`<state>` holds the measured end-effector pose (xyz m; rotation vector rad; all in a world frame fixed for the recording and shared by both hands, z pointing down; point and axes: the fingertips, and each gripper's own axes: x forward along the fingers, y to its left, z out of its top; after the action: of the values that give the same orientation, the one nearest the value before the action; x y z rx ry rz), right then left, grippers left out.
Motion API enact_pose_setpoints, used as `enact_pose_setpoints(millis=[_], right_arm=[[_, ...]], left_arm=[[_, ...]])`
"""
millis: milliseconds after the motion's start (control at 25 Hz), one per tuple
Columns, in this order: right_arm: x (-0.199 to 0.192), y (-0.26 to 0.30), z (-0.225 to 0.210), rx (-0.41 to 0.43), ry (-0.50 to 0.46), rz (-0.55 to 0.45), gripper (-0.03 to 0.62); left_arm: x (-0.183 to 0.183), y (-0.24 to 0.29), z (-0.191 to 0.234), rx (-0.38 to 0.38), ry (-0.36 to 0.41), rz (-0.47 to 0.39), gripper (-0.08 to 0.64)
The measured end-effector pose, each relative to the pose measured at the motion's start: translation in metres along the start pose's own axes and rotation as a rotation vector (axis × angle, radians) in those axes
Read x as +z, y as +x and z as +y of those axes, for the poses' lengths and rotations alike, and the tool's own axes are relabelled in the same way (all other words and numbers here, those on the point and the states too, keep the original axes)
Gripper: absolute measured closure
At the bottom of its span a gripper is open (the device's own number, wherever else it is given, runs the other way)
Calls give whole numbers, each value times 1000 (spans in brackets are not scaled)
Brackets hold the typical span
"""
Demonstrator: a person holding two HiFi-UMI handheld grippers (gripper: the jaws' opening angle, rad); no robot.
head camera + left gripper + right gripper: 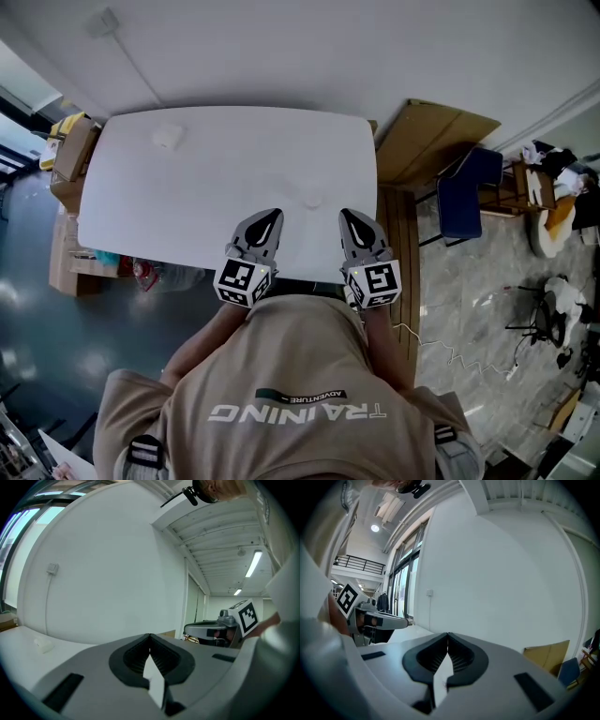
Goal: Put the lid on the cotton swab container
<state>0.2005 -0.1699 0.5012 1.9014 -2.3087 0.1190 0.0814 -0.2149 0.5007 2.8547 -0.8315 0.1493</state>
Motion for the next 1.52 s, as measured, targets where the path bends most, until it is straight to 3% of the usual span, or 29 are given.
enact_pose_setpoints(millis=[320,640,1080,1520], right_arm=[[-4,12,-26,62,21,-9,574],[-1,23,-27,83,17,-12,574],[-11,58,-9,160,-42,76,575],[-55,95,0,212,-98,204,575]], left_arm=[[0,22,-1,68,9,12,547],[2,23,9,88,17,14,548],[-6,29,23,64,10,25,548],[-13,15,41,70,-9,19,548]])
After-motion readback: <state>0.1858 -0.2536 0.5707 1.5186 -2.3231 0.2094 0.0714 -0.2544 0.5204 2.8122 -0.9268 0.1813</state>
